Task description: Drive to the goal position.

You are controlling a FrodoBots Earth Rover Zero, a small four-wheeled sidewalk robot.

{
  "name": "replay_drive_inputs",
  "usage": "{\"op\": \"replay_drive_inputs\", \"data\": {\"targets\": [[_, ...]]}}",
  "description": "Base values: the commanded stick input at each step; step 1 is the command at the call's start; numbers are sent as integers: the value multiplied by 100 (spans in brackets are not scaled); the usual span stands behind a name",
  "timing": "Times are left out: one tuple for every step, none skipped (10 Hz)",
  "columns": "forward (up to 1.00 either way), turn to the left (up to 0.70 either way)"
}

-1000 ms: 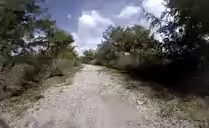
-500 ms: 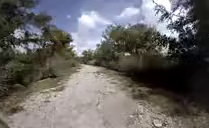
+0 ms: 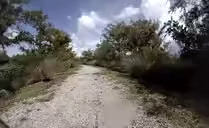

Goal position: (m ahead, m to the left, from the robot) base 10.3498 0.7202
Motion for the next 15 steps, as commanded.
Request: {"op": "replay_drive_inputs", "data": {"targets": [[84, 0], [84, 0], [84, 0], [84, 0], [84, 0], [84, 0], [84, 0], [84, 0], [84, 0], [84, 0], [84, 0], [84, 0], [84, 0], [84, 0], [84, 0]]}}
